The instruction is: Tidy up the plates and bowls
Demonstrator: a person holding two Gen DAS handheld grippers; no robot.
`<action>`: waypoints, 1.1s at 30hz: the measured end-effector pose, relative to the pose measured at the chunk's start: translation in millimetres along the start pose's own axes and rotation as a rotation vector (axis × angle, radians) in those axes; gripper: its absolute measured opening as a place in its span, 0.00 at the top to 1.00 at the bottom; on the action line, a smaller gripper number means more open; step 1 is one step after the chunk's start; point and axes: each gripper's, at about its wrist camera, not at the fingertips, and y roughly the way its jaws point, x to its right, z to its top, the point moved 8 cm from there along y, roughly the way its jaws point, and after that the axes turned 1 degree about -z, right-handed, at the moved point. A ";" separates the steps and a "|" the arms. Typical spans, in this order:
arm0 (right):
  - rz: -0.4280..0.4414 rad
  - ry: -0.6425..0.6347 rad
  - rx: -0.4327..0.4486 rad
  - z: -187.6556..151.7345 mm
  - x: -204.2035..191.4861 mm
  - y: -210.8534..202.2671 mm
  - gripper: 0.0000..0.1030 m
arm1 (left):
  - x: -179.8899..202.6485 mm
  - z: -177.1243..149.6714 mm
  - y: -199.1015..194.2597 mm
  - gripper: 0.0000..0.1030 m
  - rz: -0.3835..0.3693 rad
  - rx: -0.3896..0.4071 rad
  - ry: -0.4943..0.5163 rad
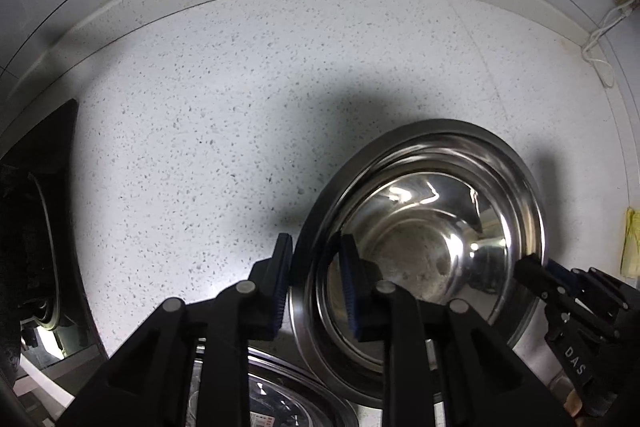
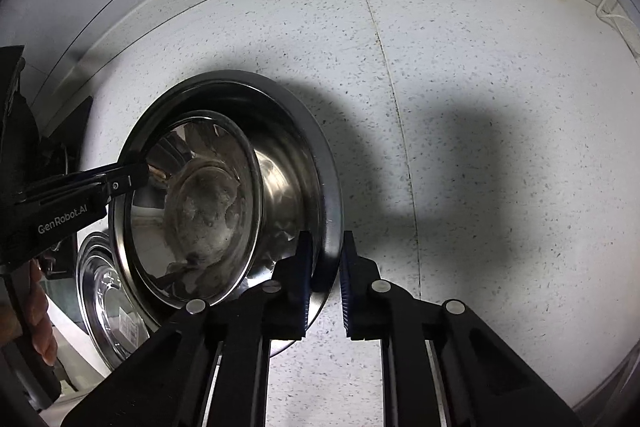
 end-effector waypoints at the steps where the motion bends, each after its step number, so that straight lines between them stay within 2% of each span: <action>1: 0.006 0.008 0.002 -0.3 0.8 -0.2 0.89 | -0.3 -1.8 -1.2 0.79 -0.003 -0.002 0.003; 7: 0.012 0.036 0.005 -4.0 8.0 -3.1 0.90 | -6.3 -10.7 -1.1 0.81 -0.044 0.000 -0.014; 12: 0.004 0.033 0.010 -8.5 10.7 -7.3 0.90 | 5.6 -18.2 -8.0 0.81 -0.033 0.014 -0.001; 23: -0.008 -0.007 0.060 -7.1 -0.8 -33.6 0.90 | -1.2 -22.1 -39.3 0.81 -0.015 0.053 -0.020; 28: -0.003 -0.063 0.074 -6.5 -15.8 -41.7 0.90 | -21.0 -36.3 -58.0 0.81 0.012 0.087 -0.073; 33: 0.019 -0.161 0.082 -8.0 -56.0 -43.7 0.90 | -59.3 -62.1 -76.7 0.81 0.049 0.110 -0.158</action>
